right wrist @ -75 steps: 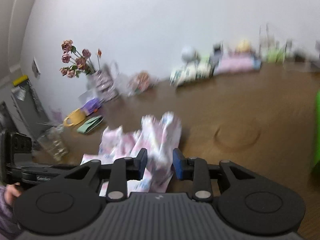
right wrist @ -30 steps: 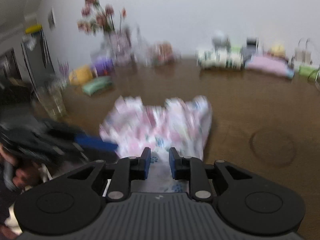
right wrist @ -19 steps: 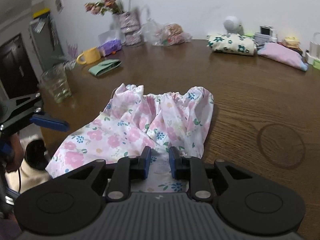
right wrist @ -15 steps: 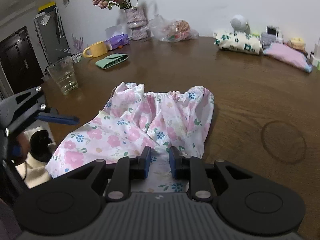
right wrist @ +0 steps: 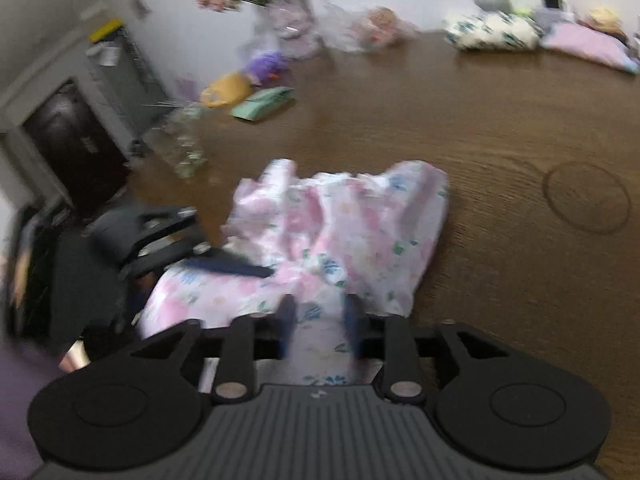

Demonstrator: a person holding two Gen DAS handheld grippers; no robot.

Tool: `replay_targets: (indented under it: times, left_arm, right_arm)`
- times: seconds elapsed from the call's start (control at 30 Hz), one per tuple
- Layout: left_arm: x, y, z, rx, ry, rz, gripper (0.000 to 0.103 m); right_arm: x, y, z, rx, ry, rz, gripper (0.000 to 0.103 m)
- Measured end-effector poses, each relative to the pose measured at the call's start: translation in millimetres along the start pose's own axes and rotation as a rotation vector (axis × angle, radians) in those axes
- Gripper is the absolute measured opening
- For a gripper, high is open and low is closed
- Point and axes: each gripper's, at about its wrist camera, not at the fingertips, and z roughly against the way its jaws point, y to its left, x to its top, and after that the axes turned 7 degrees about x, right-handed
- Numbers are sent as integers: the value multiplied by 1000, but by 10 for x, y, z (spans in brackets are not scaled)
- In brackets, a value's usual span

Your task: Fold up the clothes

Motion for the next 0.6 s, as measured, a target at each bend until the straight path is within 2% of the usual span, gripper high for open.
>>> replay_targets:
  times: [0.03,0.1,0.2,0.33,0.43,0.57,0.6]
  left_arm:
    - [5,101,18,-33,-4,58,42]
    - [-8,284,40,-111,-10,149,39]
    - [-85,544,-13,-212,0,303,36]
    - [-200,912,-110,-357,36,547,34]
    - [-211,1030,-127,-426,54,631,34]
    - [-148,1036,-180,-492,98,617,34]
    - [-139,1028,-174,-496,108,615,34]
  right_arm:
    - [-37,47,69,11,-33,57,72]
    - [-143,198,182,-24,-93,217,91]
    - [-286,371,303,-12,-111,421,95]
    - [-380,416,360,9,-85,531,98]
    - [-425,393,314,7,-94,564,97]
    - [-424,392,119,-55,-128,658,96]
    - [-400,372,92,-46,-150,651,89]
